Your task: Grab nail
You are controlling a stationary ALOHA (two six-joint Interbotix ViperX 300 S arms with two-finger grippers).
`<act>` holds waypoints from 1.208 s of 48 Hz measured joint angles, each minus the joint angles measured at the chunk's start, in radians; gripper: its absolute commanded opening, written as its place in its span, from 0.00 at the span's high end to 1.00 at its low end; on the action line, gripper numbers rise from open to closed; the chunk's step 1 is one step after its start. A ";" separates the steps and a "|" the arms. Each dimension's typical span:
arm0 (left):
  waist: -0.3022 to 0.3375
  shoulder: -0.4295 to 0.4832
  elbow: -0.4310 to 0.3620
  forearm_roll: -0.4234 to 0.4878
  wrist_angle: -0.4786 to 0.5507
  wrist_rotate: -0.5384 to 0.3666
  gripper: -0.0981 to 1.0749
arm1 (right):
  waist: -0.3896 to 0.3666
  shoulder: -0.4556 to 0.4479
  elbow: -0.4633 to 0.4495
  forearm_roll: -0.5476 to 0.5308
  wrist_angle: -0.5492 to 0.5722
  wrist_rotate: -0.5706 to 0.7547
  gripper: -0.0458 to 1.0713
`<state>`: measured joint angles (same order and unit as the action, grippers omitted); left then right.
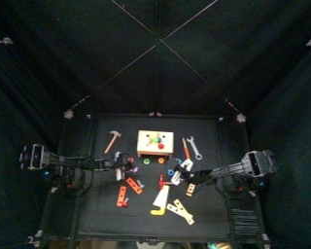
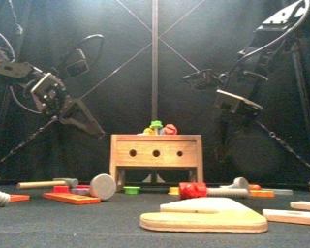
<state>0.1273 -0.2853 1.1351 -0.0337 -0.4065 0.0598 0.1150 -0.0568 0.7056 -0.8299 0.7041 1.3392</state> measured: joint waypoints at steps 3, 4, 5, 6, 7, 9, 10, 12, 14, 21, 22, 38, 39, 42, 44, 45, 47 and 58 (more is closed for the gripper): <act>0.000 -0.023 0.026 0.000 -0.014 -0.003 0.53 | 0.003 0.002 -0.003 0.000 0.002 0.000 0.77; 0.000 -0.029 0.034 0.000 -0.017 -0.003 0.53 | 0.005 0.000 -0.003 0.000 0.002 0.000 0.77; 0.000 -0.034 0.040 0.000 -0.018 -0.005 0.53 | 0.005 0.000 -0.005 0.000 0.002 0.000 0.77; -0.002 -0.037 0.046 -0.002 -0.018 -0.006 0.53 | 0.008 0.000 -0.005 0.002 0.002 0.000 0.77; 0.000 -0.041 0.054 -0.003 -0.018 -0.006 0.53 | 0.011 -0.002 -0.005 0.002 0.002 0.000 0.77; 0.000 -0.048 0.063 -0.008 -0.020 -0.009 0.53 | 0.014 -0.003 -0.006 0.002 0.002 0.002 0.77; -0.002 -0.049 0.067 -0.009 -0.020 -0.009 0.53 | 0.015 -0.003 -0.006 0.000 0.003 0.003 0.77; -0.006 -0.054 0.072 -0.014 -0.020 -0.011 0.53 | 0.021 -0.006 -0.006 0.002 0.003 0.005 0.77; -0.017 -0.060 0.077 -0.023 -0.020 -0.012 0.53 | 0.029 -0.008 -0.006 0.008 0.003 0.006 0.77; -0.098 -0.092 0.084 -0.055 -0.020 -0.012 0.52 | 0.080 -0.008 -0.018 0.049 0.005 -0.005 0.77; -0.110 -0.095 0.084 -0.058 -0.020 -0.012 0.52 | 0.086 -0.008 -0.021 0.054 0.005 -0.005 0.77; -0.229 -0.140 0.135 -0.144 -0.020 -0.012 0.52 | 0.167 -0.006 -0.067 0.074 -0.015 0.008 0.76; -0.233 -0.144 0.137 -0.150 -0.020 -0.012 0.52 | 0.169 -0.002 -0.077 0.074 -0.025 0.008 0.76; -0.238 -0.156 0.143 -0.156 -0.020 -0.012 0.52 | 0.167 0.021 -0.103 0.072 -0.057 0.008 0.76; -0.238 -0.166 0.146 -0.158 -0.020 -0.012 0.52 | 0.166 0.038 -0.117 0.074 -0.080 0.008 0.76; -0.238 -0.172 0.147 -0.158 -0.020 -0.012 0.52 | 0.164 0.046 -0.124 0.074 -0.092 0.008 0.76; -0.239 -0.184 0.155 -0.158 -0.020 -0.012 0.52 | 0.164 0.066 -0.144 0.074 -0.121 0.009 0.76; -0.238 -0.296 0.198 -0.156 -0.020 -0.008 0.49 | 0.147 0.153 -0.253 0.075 -0.190 0.008 0.65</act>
<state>-0.1104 -0.5814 1.3330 -0.1902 -0.4264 0.0522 0.2623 0.0966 0.4525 -0.7547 0.5139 1.3468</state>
